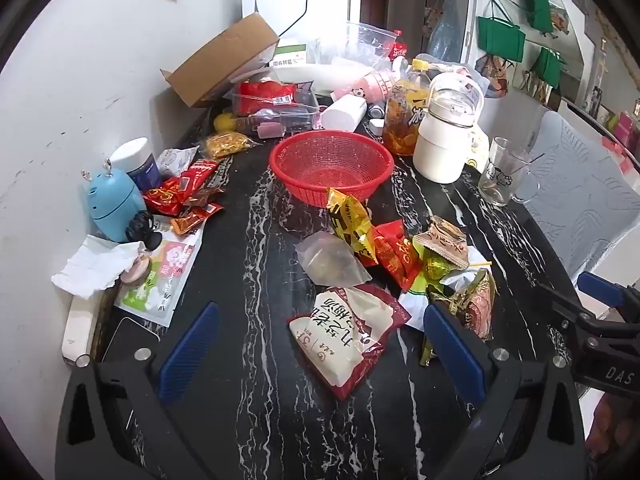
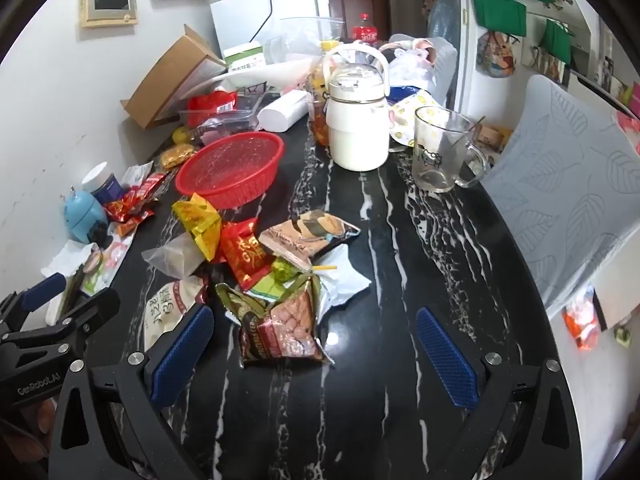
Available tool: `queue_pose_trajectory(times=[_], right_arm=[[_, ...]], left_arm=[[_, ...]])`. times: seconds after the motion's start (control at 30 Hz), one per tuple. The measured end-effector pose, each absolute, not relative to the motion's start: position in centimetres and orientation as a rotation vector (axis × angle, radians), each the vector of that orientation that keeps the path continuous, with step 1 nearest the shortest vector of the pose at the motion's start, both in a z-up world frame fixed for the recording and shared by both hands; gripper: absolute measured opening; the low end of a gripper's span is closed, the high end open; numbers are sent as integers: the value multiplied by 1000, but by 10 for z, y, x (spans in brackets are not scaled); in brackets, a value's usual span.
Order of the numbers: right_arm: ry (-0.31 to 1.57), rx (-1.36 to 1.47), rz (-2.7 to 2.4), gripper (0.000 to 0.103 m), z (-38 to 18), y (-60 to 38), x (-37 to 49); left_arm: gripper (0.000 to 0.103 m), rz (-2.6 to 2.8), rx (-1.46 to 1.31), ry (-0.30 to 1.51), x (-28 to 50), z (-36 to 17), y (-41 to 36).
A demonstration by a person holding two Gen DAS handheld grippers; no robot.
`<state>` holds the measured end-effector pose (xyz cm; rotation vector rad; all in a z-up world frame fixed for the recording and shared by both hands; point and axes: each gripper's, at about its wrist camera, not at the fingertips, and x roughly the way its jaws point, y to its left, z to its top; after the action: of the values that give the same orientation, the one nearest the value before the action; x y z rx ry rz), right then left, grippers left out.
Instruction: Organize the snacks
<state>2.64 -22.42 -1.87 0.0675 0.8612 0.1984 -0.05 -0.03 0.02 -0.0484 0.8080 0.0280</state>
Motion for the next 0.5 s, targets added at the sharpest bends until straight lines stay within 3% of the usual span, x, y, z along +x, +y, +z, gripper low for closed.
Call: queue_pose_trajectory(times=[0.5], right_arm=[[871,77,201,103,-24,-226,25]], left_arm=[[103,-29,-33,846,4,-2,-10]])
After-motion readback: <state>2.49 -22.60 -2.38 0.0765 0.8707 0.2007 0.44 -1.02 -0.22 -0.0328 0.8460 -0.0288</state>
